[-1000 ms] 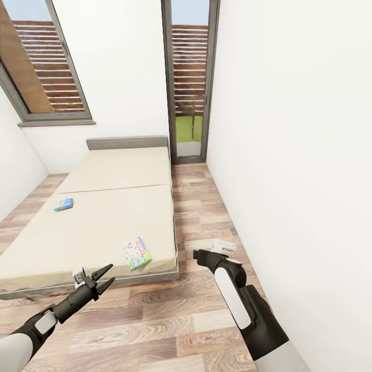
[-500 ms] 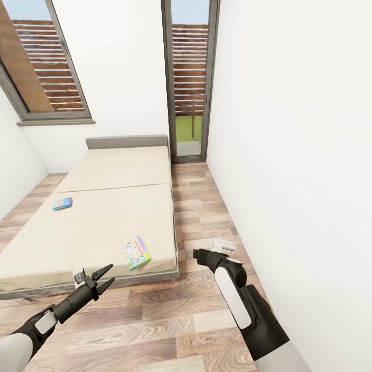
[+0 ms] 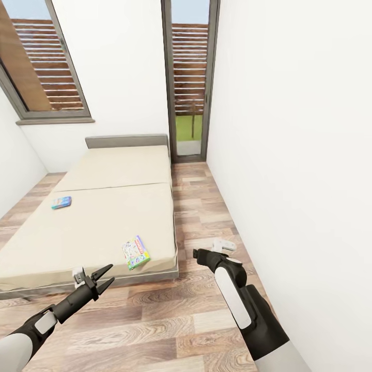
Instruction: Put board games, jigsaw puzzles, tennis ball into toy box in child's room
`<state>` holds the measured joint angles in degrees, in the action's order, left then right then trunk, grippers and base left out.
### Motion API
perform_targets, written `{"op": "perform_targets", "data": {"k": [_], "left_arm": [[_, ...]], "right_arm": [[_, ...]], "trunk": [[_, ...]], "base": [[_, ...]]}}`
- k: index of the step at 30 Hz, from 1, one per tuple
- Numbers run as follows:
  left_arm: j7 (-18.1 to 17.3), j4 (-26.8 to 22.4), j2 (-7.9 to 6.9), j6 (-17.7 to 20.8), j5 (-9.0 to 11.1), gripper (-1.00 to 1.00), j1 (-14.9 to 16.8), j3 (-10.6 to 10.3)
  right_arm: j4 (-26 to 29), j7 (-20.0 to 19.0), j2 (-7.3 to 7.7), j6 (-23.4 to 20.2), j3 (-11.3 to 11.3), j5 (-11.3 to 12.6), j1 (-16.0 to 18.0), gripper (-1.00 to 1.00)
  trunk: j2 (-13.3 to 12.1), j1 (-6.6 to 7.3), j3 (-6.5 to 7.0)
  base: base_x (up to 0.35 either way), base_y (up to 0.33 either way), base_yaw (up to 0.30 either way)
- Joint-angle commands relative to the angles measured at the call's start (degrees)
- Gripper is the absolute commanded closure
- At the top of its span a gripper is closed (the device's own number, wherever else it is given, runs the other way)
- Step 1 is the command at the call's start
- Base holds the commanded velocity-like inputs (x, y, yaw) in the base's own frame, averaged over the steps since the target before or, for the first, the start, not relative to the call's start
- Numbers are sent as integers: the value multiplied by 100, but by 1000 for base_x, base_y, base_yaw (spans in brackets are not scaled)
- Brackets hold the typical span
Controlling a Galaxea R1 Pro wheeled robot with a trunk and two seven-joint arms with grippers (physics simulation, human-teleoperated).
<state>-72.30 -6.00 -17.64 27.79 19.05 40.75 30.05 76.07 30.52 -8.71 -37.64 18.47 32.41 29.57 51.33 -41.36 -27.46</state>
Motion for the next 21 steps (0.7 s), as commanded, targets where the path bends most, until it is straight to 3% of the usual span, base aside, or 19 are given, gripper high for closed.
{"op": "perform_targets", "data": {"k": [1, 21], "left_arm": [[-15, 3, -3, 60, 46, -100, 3, -30], [-12, 3, -5, 42, 46, -100, 3, -25]], "right_arm": [[6, 59, 1, -7, 7, 57, 5, -100], [11, 59, 1, -7, 15, 55, 5, -100]], "trunk": [[46, -23, -25], [849, -462, -379]], "base": [[0, 0, 0], [0, 0, 0]]}}
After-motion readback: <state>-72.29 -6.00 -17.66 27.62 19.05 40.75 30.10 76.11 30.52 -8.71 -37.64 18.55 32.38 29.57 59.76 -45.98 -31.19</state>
